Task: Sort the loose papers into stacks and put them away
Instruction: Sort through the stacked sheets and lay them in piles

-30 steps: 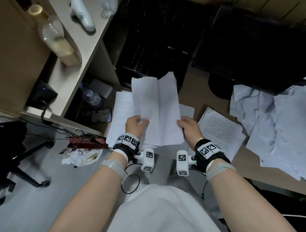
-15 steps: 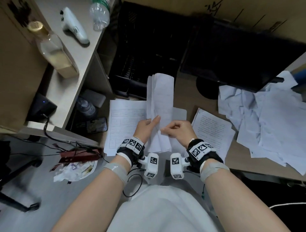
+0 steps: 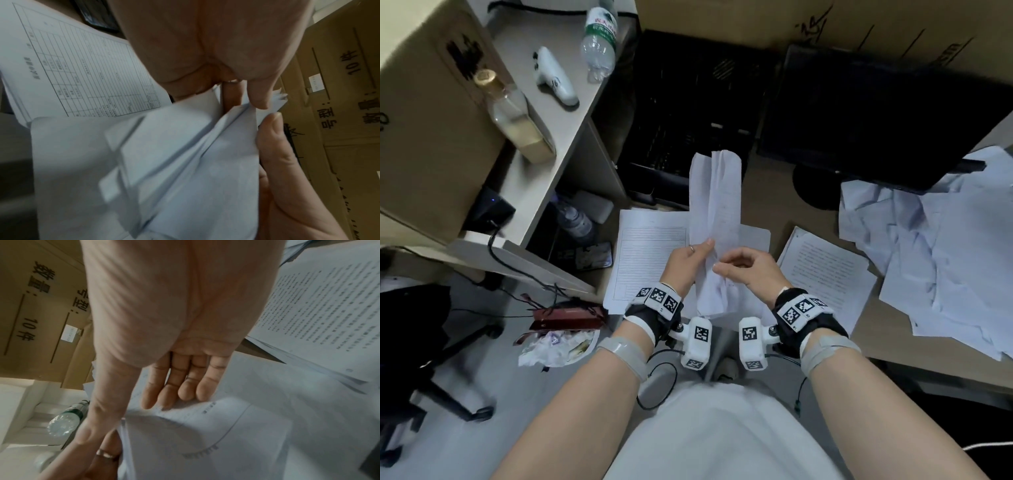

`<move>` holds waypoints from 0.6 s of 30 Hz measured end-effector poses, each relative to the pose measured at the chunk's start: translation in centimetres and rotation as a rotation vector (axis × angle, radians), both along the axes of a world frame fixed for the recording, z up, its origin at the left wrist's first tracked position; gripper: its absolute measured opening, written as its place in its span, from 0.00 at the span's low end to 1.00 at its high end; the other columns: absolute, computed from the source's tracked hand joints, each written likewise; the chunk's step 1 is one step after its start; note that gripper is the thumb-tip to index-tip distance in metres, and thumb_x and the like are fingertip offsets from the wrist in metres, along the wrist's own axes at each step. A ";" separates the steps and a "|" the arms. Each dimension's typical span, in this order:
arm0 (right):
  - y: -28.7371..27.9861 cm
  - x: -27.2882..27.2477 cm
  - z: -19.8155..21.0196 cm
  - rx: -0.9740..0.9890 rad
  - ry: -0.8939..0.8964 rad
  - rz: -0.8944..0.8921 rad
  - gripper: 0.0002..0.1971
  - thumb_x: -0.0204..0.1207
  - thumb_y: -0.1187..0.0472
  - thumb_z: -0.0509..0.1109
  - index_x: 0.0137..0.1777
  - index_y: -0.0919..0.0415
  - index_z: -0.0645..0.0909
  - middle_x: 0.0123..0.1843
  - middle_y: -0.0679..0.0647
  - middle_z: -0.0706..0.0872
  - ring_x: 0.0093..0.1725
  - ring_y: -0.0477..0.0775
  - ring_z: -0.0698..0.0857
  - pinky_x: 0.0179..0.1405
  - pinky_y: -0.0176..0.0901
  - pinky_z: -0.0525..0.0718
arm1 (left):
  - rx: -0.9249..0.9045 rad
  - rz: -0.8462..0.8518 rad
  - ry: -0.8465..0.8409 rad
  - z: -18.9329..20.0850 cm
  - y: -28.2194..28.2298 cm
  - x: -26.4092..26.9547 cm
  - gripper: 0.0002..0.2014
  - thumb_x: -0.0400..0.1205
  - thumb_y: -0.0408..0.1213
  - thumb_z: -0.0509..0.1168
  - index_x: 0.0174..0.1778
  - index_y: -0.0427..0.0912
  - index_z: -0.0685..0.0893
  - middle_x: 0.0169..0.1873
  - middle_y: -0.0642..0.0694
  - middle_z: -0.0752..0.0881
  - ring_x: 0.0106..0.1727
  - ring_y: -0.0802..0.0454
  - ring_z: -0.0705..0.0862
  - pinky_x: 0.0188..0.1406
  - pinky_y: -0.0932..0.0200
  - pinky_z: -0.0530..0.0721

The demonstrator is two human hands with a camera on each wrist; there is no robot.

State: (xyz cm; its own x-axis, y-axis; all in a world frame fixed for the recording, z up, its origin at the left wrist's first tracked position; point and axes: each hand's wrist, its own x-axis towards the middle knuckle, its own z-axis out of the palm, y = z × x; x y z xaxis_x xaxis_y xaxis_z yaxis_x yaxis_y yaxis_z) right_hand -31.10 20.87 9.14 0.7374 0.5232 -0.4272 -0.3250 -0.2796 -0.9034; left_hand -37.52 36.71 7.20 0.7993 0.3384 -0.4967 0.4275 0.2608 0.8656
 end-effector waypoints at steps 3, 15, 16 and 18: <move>-0.3 -0.3 0.3 0.044 0.007 0.028 0.15 0.68 0.57 0.84 0.51 0.64 0.88 0.44 0.56 0.90 0.43 0.49 0.86 0.48 0.44 0.87 | 0.020 0.027 -0.041 0.5 -0.7 -0.9 0.33 0.68 0.71 0.72 0.38 0.39 0.80 0.35 0.39 0.74 0.36 0.42 0.70 0.39 0.48 0.68; -0.1 0.4 1.6 0.022 -0.051 0.094 0.23 0.63 0.53 0.88 0.48 0.57 0.77 0.32 0.49 0.77 0.34 0.52 0.78 0.39 0.48 0.83 | 0.066 0.028 -0.124 2.9 -1.4 -2.0 0.23 0.78 0.60 0.68 0.38 0.40 0.81 0.36 0.39 0.77 0.38 0.43 0.73 0.41 0.49 0.72; 0.1 0.5 1.8 0.018 -0.065 0.104 0.23 0.63 0.53 0.88 0.48 0.57 0.77 0.31 0.48 0.77 0.33 0.52 0.78 0.39 0.48 0.83 | 0.081 0.016 -0.136 3.3 -1.2 -1.9 0.20 0.80 0.57 0.67 0.35 0.42 0.79 0.34 0.41 0.73 0.37 0.45 0.69 0.39 0.50 0.69; 0.6 0.6 2.2 0.010 -0.086 0.125 0.24 0.63 0.52 0.87 0.49 0.58 0.77 0.31 0.48 0.77 0.33 0.52 0.78 0.38 0.48 0.83 | 0.129 -0.004 -0.170 3.6 -0.7 -1.8 0.16 0.84 0.46 0.67 0.32 0.44 0.79 0.30 0.44 0.73 0.36 0.50 0.71 0.39 0.55 0.71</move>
